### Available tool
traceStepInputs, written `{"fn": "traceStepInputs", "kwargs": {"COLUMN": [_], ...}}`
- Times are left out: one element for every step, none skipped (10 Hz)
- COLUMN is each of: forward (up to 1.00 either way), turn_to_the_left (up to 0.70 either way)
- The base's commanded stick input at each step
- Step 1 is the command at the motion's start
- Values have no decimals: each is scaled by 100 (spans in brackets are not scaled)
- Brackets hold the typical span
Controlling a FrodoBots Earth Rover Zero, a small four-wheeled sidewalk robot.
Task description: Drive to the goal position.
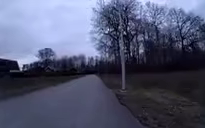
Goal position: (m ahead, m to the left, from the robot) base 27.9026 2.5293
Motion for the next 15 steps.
{"fn": "traceStepInputs", "kwargs": {"forward": [70, 70, 70, 70, 70, 70, 70, 70, 70, 70, 70, 70, 70, 70, 70], "turn_to_the_left": [0, 0, 0, 0, 0, 0, 0, 0, 0, 0, 0, 0, 0, 0, 0]}}
